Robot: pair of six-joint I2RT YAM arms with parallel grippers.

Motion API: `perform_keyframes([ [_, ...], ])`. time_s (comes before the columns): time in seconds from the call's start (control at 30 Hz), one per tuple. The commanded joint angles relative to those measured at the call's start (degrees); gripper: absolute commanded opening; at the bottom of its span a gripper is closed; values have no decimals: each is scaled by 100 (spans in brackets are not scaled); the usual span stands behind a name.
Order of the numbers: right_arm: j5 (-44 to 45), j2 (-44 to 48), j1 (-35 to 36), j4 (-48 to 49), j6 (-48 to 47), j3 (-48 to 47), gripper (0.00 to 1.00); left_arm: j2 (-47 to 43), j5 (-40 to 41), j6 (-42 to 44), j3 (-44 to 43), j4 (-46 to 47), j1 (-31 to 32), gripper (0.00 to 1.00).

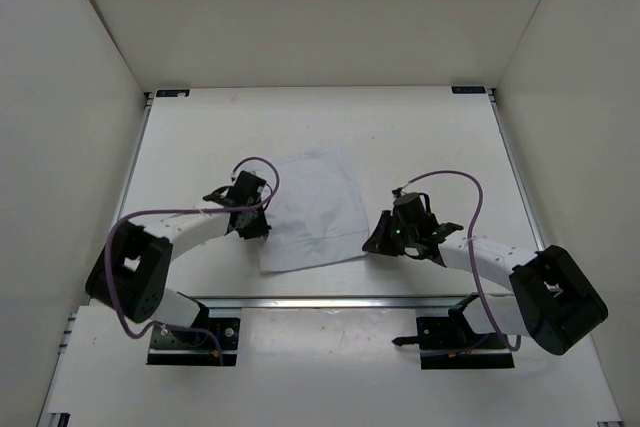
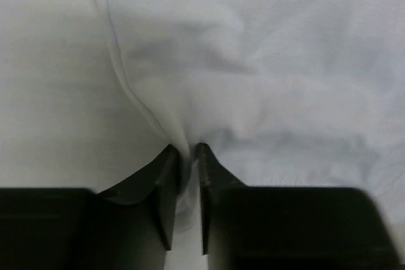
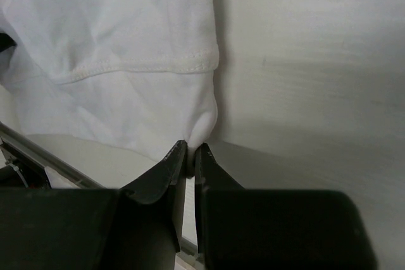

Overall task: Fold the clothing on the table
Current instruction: Flatten the skirt out

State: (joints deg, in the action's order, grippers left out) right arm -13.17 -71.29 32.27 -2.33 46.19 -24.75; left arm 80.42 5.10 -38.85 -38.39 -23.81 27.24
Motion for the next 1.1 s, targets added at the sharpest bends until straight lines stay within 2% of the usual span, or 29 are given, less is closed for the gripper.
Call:
perform_keyframes([
  [0.0, -80, -270, -185, 206, -294, -416, 0, 629, -158, 439, -790, 272, -122, 24],
  [0.1, -186, -421, -291, 171, -435, -608, 0, 1324, -194, 624, -1467, 246, -114, 16],
  [0.27, -326, -860, -485, 311, -611, -1022, 0, 2344, -325, 976, -2627, 175, -342, 19],
  [0.33, -318, -1079, -581, 303, -708, -1136, 0, 2653, -466, 1037, -2935, 53, -447, 26],
  [0.37, -344, -1150, -625, 277, -734, -1198, 1, 2689, -440, 1055, -3015, 35, -465, 35],
  [0.4, -353, -1159, -704, 259, -761, -1207, 0, 2672, -388, 1107, -3086, 0, -474, 49],
  [0.5, -432, -1247, -942, 286, -866, -1313, 0, 2409, -212, 1169, -2955, 44, -544, 73],
  [0.57, -485, -1309, -1082, 277, -963, -1400, 0, 2163, -307, 1125, -2762, 52, -667, 79],
  [0.7, -564, -1379, -1223, 242, -1121, -1506, 0, 1733, -405, 1047, -2175, 78, -765, 80],
  [0.9, -652, -1414, -1206, 285, -1209, -1445, 0, 748, -510, 572, -1102, 394, -378, 73],
  [1.07, -643, -1467, -1057, 294, -1157, -1418, 0, 440, -554, 106, -485, 641, -272, 68],
])
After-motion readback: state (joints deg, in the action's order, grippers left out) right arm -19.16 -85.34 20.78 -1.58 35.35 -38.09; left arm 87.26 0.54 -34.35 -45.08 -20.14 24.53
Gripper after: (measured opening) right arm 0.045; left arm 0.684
